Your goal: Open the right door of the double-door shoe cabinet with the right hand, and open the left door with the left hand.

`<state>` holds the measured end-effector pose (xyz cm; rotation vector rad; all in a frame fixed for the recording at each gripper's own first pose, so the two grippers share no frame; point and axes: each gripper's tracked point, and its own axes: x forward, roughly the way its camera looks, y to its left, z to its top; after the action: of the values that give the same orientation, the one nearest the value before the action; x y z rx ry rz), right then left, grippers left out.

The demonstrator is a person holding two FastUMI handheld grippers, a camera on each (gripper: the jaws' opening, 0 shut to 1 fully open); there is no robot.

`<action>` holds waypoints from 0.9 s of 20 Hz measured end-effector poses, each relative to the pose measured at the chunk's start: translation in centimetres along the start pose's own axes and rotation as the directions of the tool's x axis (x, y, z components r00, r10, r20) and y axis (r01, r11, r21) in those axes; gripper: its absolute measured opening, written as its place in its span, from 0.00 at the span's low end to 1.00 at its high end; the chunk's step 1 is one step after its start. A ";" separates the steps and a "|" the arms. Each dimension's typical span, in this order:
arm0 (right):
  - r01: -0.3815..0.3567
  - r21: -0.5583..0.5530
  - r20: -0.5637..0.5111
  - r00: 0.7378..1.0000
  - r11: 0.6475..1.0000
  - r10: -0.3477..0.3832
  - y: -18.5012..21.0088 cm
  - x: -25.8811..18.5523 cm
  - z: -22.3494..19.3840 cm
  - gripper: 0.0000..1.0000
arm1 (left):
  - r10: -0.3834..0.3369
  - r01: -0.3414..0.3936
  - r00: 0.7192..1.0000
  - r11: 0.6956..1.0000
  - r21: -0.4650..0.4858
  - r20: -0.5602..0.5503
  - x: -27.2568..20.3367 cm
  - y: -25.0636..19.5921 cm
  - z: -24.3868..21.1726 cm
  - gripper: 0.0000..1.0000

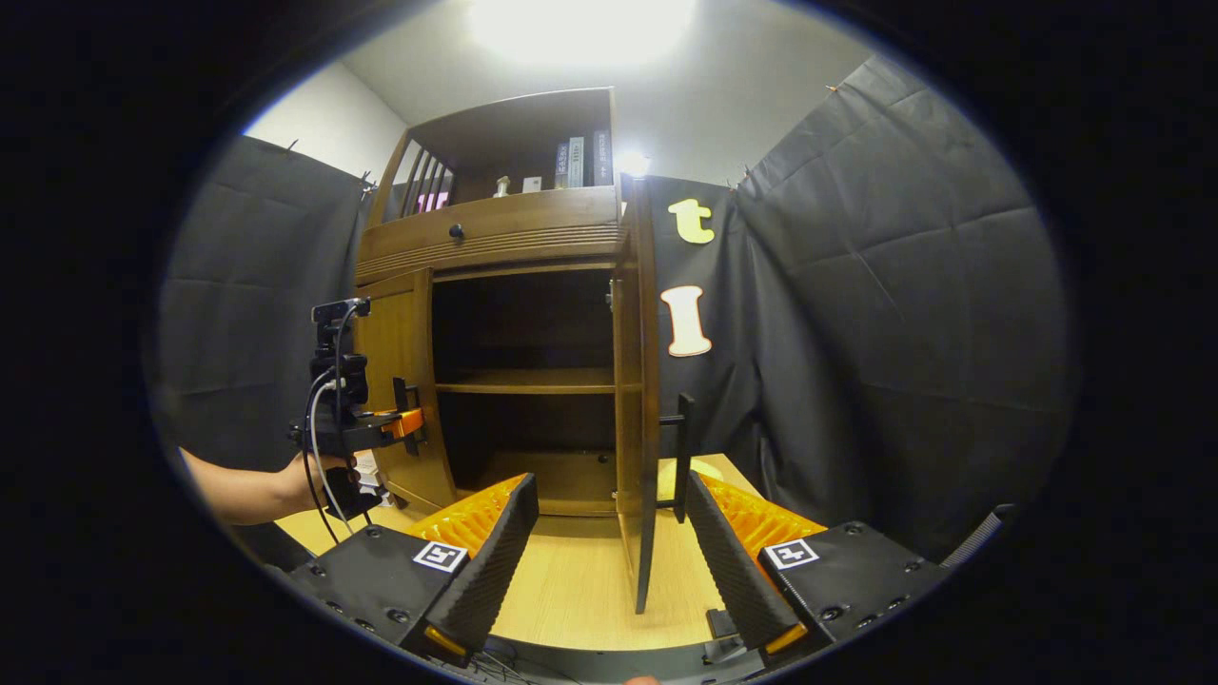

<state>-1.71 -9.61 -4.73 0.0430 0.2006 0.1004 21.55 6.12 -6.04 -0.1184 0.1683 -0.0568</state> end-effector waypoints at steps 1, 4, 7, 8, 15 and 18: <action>-0.008 -0.002 0.001 1.000 1.000 0.008 0.4 0.1 0.0 0.98 | 0.002 -0.002 1.000 1.000 -0.004 -0.002 -0.6 0.3 0.0 0.17; -0.033 -0.005 -0.001 0.999 0.999 0.033 1.4 0.6 -0.1 0.98 | 0.008 -0.008 1.000 1.000 -0.013 -0.005 -2.6 1.1 0.0 0.18; -0.056 -0.002 0.004 0.998 0.998 0.056 2.6 1.2 0.6 0.98 | 0.005 -0.005 1.000 1.000 -0.014 -0.006 -4.6 2.3 0.1 0.17; -0.064 -0.001 0.005 0.998 0.998 0.064 3.0 1.4 0.7 0.98 | 0.005 -0.005 1.000 1.000 -0.013 -0.004 -5.2 2.7 0.1 0.19; -0.128 -0.010 0.012 0.992 0.992 0.128 6.1 2.3 1.1 0.98 | 0.015 -0.015 1.000 1.000 -0.011 -0.005 -8.8 5.6 -0.2 0.17; -0.151 -0.016 0.017 0.988 0.988 0.152 7.6 2.6 1.4 0.98 | 0.015 -0.015 1.000 1.000 -0.009 -0.009 -9.8 6.7 0.0 0.16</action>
<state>0.40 -1.87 -3.45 0.0444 0.1784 0.2531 12.26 13.37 -5.24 -0.1259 0.1782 -0.0418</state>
